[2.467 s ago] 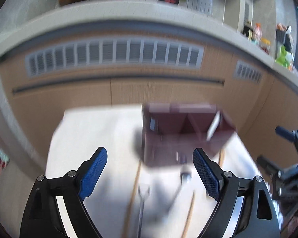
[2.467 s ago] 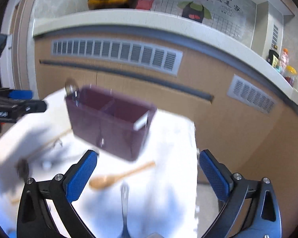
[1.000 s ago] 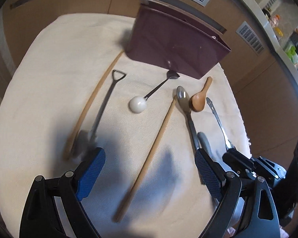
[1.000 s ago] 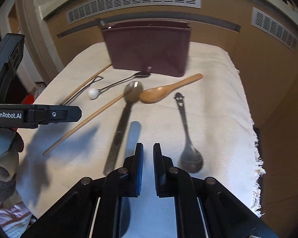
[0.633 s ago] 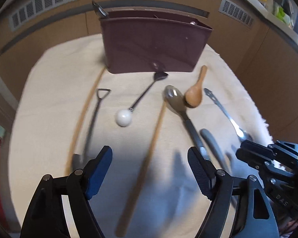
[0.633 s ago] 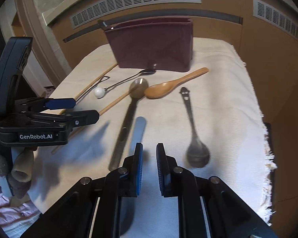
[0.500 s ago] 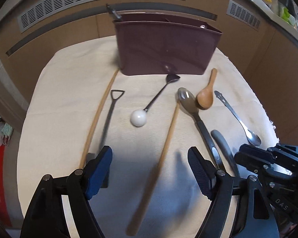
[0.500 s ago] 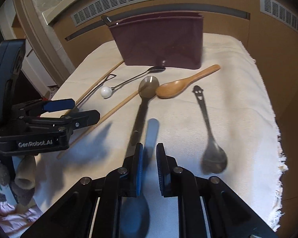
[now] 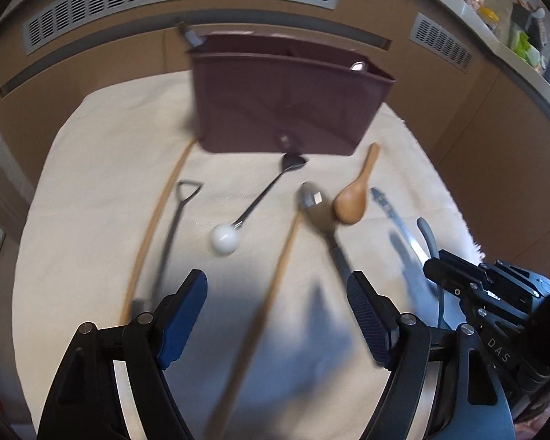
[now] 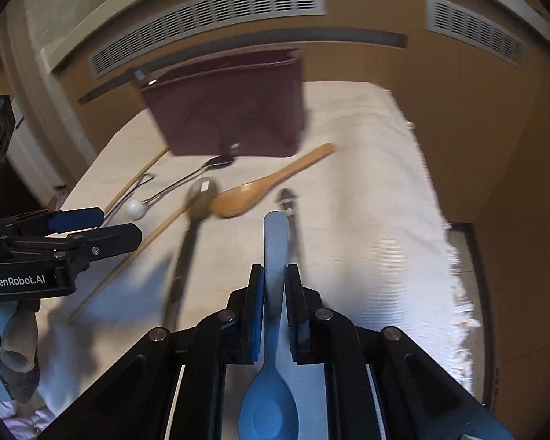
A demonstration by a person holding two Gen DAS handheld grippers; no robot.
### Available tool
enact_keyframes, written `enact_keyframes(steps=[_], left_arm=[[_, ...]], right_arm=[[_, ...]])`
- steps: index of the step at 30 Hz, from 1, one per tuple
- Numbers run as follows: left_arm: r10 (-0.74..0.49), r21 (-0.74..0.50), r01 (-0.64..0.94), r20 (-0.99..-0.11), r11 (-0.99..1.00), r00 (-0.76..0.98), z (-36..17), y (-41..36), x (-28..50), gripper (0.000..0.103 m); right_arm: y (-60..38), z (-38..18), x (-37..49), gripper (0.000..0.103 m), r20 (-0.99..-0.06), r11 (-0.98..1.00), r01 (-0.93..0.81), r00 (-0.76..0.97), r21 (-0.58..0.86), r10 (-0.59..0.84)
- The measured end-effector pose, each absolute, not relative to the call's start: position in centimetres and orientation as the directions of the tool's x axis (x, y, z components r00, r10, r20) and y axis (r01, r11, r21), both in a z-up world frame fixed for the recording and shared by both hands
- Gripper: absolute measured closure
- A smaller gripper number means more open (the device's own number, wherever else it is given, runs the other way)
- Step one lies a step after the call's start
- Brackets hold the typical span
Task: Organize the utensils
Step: 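Close the left tool on the dark-handled metal spoon and lift it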
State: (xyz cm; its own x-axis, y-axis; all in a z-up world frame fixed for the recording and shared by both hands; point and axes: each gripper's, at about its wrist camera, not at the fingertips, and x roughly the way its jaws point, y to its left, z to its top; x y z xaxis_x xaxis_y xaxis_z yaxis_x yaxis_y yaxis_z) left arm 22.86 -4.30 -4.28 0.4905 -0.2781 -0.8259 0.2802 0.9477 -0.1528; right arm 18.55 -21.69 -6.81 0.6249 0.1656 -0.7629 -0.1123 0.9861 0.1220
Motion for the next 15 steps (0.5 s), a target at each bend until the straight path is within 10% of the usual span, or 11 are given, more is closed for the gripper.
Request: enact_keyframes(steps=[15], left_arm=[[-0.068,0.148,0.386,-0.867,0.911,0.494,-7.6,-9.2,24.7,0.045]], right_arm=[[-24.2,-8.5,17.3,0.091,-0.712,0.965,-0.119,0.655,0.233,0.252]])
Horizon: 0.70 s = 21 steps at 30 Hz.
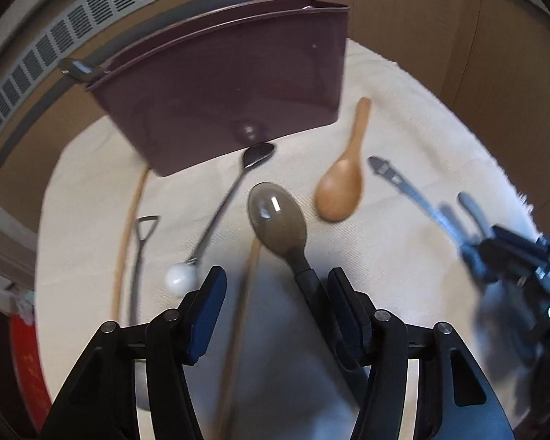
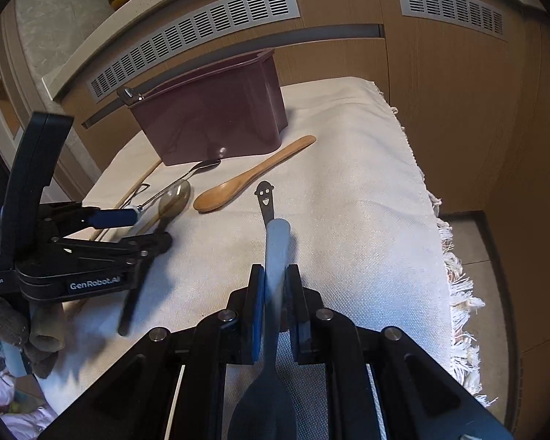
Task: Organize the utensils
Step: 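Close the left tool on the dark-handled metal spoon and lift it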
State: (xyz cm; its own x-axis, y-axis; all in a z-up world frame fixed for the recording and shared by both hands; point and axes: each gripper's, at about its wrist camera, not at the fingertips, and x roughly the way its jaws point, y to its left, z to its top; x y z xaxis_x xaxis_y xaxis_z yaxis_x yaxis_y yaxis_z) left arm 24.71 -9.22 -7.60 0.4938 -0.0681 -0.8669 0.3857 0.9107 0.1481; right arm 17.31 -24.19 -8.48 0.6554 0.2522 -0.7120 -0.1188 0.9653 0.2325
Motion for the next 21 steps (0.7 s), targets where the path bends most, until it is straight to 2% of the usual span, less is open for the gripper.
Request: enact_keyframes(steps=[3,7,12,14,16,17,19,21], left_arm=[[-0.073,0.124,0.369,-0.876,0.921,0.478,-7.4,-7.6,25.0,0.045],[-0.152,0.002,0.348,-0.897,0.938,0.416,-6.9,-6.8,26.5,0.045],[-0.125,0.012,0.328,-0.911,0.945,0.393,-7.9,-8.4,28.6,0.045],[-0.134,0.009,0.336,-0.907,0.942,0.399,-7.8,-9.1,29.2,0.048],[-0.143,0.017,0.353,-0.895,0.935,0.422,-7.7,-9.8,29.3,0.066],[-0.140,0.031,0.362,-0.889,0.932,0.436,-7.6,-10.1,29.2,0.070],[-0.138,0.049,0.367,-0.874,0.929,0.465,-7.3,-10.2,28.6,0.071],[-0.159,0.049,0.373,-0.847,0.927,0.507,-6.3,-9.7,27.2,0.071]], right_arm=[[-24.2,-8.4,17.2,0.091,-0.702,0.962,-0.133,0.661,0.239,0.266],[-24.4,-8.4,17.1,0.088,-0.699,0.959,-0.132,0.661,0.249,0.272],[-24.7,-8.4,17.0,0.081,-0.695,0.958,-0.124,0.664,0.259,0.274],[-24.8,-8.4,16.9,0.073,-0.692,0.958,-0.123,0.668,0.258,0.273],[-24.8,-8.2,16.7,0.063,-0.689,0.960,-0.125,0.673,0.251,0.268],[-24.8,-8.0,16.6,0.055,-0.685,0.963,-0.124,0.681,0.241,0.259],[-24.7,-7.5,16.0,0.047,-0.674,0.970,-0.123,0.700,0.211,0.236],[-24.4,-7.0,15.6,0.045,-0.673,0.976,-0.134,0.708,0.172,0.216]])
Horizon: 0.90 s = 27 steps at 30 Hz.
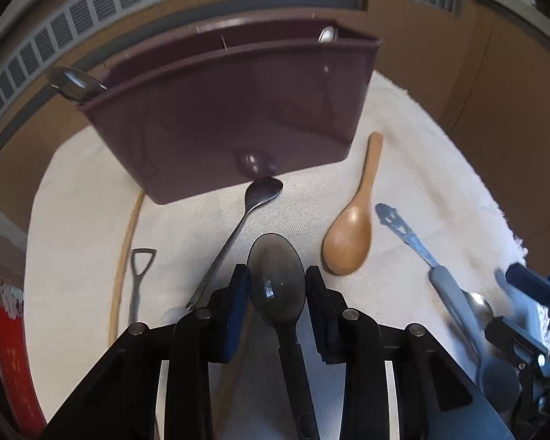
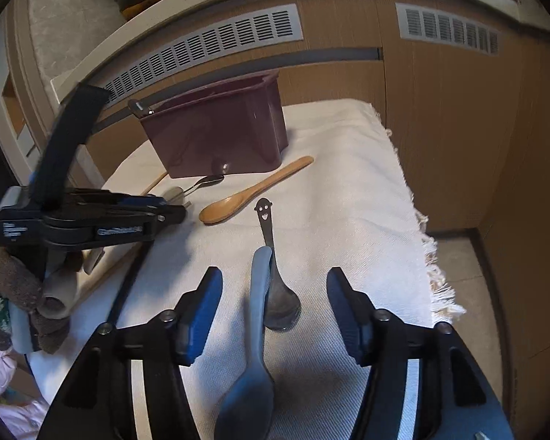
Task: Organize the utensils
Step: 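Close the left tool on the dark-handled metal spoon and lift it, then raise the blue spoon with the right tool while the left tool lifts its metal spoon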
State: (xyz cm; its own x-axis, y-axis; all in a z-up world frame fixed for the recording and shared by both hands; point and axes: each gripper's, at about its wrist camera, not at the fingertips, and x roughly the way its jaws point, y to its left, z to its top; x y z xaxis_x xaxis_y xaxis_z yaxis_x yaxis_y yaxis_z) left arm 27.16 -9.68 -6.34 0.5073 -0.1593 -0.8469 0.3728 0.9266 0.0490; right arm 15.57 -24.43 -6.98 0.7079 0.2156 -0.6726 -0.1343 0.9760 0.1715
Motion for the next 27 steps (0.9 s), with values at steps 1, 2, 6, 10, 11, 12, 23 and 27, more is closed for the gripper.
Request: enact_keyframes(steps=[1,2,6,10,11,12,23,27], left_arm=[[-0.167,0.051,0.370,-0.829,0.928,0.533,-5.6,-9.2,26.3,0.071],[-0.178,0.049,0.368,-0.811,0.928,0.557,-4.9,-8.6,25.4,0.071],[-0.226,0.009,0.354,-0.755,0.935,0.616,-2.6,-6.3,22.3,0.070],[-0.262,-0.037,0.344,-0.726,0.938,0.636,-1.7,-4.4,20.7,0.070],[-0.271,-0.054,0.339,-0.722,0.939,0.636,-1.8,-4.2,21.2,0.070],[-0.280,-0.068,0.336,-0.719,0.939,0.636,-1.7,-3.8,21.1,0.070],[-0.323,-0.158,0.304,-0.709,0.939,0.627,-1.8,-0.7,20.1,0.070],[-0.326,-0.161,0.303,-0.696,0.939,0.640,-1.2,-0.5,19.5,0.070]], right_arm=[[-24.2,-6.8,15.4,0.045,-0.680,0.979,-0.141,0.704,0.147,0.204],[-24.0,-6.8,15.3,0.045,-0.688,0.980,-0.149,0.698,0.135,0.200],[-22.7,-7.0,15.7,0.068,-0.735,0.969,-0.203,0.635,0.137,0.237],[-21.6,-7.7,17.2,0.074,-0.771,0.979,-0.187,0.611,0.080,0.180],[-21.5,-7.9,17.6,0.074,-0.778,0.980,-0.187,0.605,0.069,0.170],[-21.4,-8.3,18.2,0.074,-0.792,0.983,-0.178,0.591,0.053,0.150],[-20.1,-6.6,17.5,0.092,-0.787,0.984,-0.175,0.610,-0.026,0.088],[-20.0,-3.4,16.3,0.092,-0.736,0.984,-0.176,0.669,-0.016,0.108]])
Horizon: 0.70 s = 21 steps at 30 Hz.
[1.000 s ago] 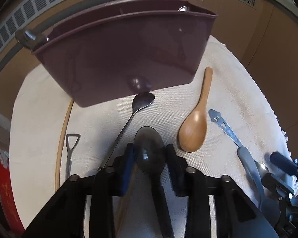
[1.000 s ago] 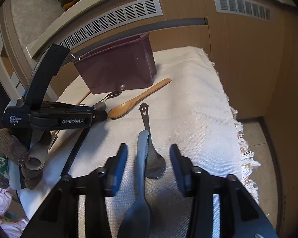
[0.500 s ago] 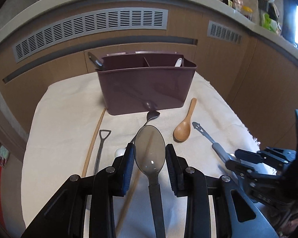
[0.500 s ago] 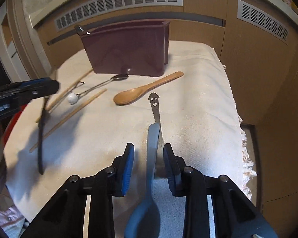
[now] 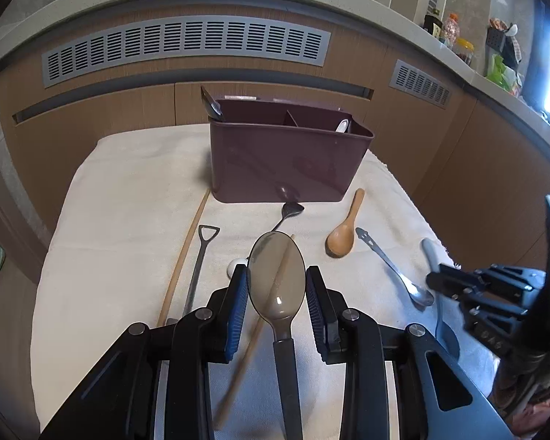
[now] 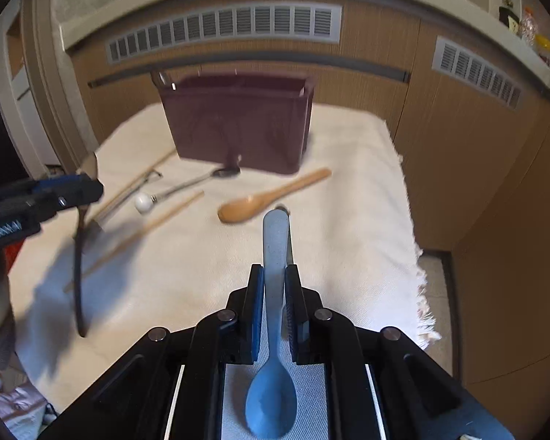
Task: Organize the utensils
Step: 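Raise the blue spoon with the right tool while the left tool lifts its metal spoon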
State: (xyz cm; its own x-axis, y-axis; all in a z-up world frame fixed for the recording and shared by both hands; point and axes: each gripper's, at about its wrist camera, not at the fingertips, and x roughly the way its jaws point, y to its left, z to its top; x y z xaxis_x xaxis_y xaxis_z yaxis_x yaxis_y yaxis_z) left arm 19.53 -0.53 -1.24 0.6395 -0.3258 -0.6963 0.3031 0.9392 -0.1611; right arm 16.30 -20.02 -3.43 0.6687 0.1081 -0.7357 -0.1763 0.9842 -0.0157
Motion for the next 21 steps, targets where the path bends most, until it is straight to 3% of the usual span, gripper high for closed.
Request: enact_keyframes(steps=[21], left_arm=[[-0.343,-0.112,0.349,-0.604,0.930,0.720,4.1,-1.3,17.5,0.071]], right_arm=[[-19.7,2.9,14.4,0.092,-0.597,0.980,-0.198,0.785,0.006,0.163]])
